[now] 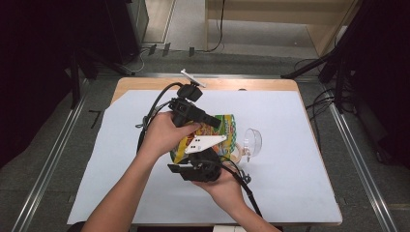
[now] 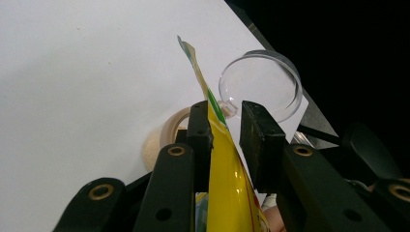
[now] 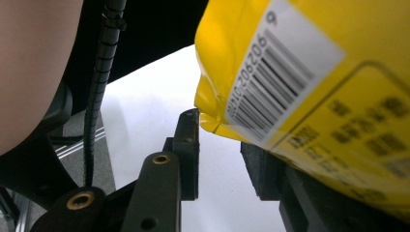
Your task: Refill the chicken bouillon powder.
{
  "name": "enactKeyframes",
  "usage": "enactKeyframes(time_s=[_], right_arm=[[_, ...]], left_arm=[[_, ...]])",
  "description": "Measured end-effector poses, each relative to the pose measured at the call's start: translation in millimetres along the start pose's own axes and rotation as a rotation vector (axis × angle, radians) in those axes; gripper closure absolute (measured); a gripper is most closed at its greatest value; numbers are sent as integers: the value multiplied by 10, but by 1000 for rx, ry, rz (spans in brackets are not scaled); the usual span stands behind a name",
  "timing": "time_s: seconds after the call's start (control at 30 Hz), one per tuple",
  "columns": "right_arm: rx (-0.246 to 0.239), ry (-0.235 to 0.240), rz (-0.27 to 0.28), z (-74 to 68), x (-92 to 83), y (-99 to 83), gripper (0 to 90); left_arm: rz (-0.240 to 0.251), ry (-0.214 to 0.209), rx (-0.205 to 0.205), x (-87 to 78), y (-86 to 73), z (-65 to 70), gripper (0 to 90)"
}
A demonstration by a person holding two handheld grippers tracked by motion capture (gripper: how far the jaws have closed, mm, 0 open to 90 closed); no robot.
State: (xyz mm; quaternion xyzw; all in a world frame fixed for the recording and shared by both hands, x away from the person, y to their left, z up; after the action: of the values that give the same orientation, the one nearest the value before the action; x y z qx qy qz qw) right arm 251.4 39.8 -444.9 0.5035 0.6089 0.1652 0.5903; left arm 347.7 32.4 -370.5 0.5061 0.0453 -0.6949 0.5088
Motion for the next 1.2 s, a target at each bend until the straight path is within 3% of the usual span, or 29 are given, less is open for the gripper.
enactKeyframes(time_s=[0.43, 0.6, 0.87, 1.2], right_arm=[[-13, -7, 11, -2, 1, -30, 746], [-18, -10, 22, 1, 4, -20, 747], [-18, -18, 23, 8, 11, -31, 747], [-27, -27, 35, 26, 19, -39, 744]], left_arm=[[-11, 11, 13, 16, -13, 39, 750], [-5, 50, 33, 5, -15, 78, 753], [-6, 64, 39, 5, -18, 107, 759], [-9, 63, 46, 3, -26, 149, 761]])
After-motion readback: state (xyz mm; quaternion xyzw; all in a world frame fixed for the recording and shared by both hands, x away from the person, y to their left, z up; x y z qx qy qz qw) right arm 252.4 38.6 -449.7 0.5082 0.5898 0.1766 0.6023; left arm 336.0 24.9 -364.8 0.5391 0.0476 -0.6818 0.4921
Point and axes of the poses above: each handheld gripper's, and its own axes: x roughly forward along the jaws, y roughly out of its top, z roughly to its right, the point moved 7 cm from there along x, roughly forward along the jaws, and after that the axes turned 4 degrees about -z, right-handed, at the moved point
